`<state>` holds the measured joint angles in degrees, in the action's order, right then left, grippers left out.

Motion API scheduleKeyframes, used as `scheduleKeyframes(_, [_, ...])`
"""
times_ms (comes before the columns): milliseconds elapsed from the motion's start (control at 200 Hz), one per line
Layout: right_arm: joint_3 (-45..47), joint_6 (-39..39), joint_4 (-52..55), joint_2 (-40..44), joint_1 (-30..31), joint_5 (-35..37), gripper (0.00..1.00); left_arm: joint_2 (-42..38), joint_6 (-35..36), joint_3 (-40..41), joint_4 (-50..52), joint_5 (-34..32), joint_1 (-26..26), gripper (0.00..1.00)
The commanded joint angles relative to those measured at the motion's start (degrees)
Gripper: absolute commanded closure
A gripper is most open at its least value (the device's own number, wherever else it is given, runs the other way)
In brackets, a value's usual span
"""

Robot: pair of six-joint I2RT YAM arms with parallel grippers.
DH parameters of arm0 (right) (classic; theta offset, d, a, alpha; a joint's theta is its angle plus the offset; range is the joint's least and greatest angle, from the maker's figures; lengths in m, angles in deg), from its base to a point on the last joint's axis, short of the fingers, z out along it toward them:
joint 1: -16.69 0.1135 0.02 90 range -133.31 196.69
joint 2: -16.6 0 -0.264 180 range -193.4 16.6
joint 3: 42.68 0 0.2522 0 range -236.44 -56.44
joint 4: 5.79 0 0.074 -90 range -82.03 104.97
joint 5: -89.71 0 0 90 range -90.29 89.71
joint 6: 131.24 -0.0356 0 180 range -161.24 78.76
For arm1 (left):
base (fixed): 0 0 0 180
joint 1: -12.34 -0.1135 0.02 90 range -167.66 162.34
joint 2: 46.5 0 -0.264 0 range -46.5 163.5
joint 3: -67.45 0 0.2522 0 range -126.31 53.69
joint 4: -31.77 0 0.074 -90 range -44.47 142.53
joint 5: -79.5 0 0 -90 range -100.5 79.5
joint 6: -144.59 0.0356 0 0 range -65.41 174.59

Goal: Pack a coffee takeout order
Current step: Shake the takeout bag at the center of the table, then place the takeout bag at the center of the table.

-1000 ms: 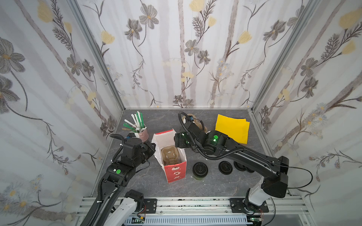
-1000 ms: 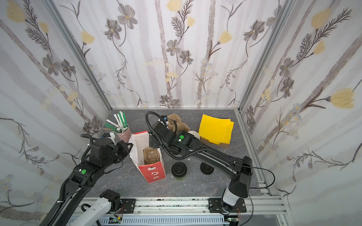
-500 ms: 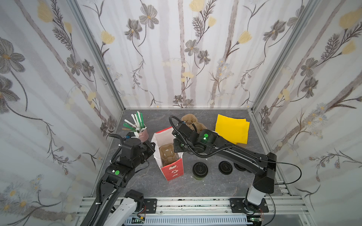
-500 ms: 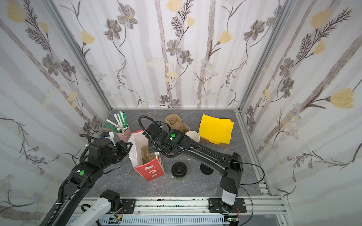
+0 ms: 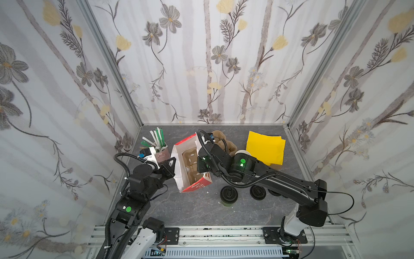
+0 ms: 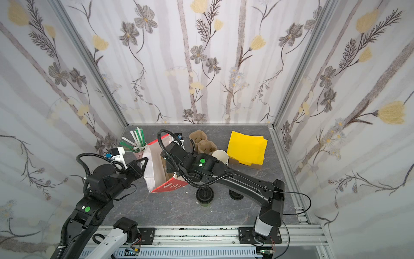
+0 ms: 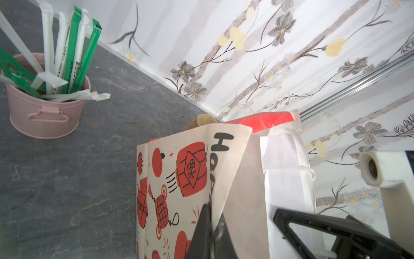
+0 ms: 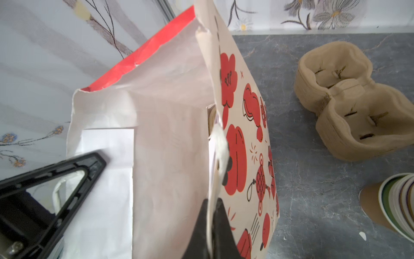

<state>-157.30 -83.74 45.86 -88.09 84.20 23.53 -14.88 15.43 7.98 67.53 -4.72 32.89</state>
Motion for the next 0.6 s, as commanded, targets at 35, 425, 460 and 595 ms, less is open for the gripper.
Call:
scheduleKeyframes(35, [4.09, 2.6, -8.72, 1.66, 0.43, 4.92, 1.0, -1.63, 5.99, 1.96, -7.65, -0.84, -0.07, 1.0])
scheduleKeyframes(425, [11.21, 1.37, -12.58, 3.92, 0.96, 3.56, 1.0, -4.28, 5.25, 6.2, -11.39, -0.97, -0.08, 1.0])
scheduleKeyframes(460, [11.12, 0.65, -11.77, 3.71, 0.98, 2.73, 1.0, -4.13, 3.5, 6.41, -11.09, -0.69, -0.07, 1.0])
scheduleKeyframes(595, [9.28, -3.64, -6.23, 1.89, 0.96, -0.98, 1.0, -1.59, -5.61, 6.41, -7.01, 2.6, -0.08, 1.0])
